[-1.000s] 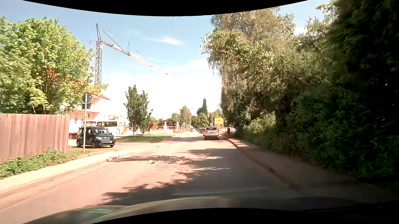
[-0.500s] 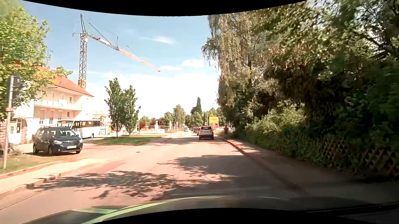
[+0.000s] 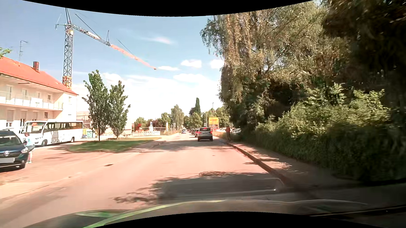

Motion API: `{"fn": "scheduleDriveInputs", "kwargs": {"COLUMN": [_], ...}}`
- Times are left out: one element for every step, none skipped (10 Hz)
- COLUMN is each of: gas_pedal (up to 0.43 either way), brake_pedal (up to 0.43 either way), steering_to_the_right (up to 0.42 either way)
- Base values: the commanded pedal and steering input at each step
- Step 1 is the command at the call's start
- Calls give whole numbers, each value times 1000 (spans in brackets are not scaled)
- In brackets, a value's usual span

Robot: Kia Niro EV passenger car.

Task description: Follow the waypoints while adhering to traffic rules and regulations

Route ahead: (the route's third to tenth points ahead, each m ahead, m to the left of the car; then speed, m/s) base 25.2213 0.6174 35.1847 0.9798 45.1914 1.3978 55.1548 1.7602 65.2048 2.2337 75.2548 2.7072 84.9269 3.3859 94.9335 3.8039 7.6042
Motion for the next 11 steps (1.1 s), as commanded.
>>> {"fn": "scheduleDriveInputs", "kwargs": {"gas_pedal": [0, 0, 0, 0, 0, 0, 0, 0, 0, 0, 0], "brake_pedal": [0, 0, 0, 0, 0, 0, 0, 0, 0, 0, 0], "steering_to_the_right": [18, 13, 10, 4, 0, -1, -4, -4, -6, -7, -7]}}
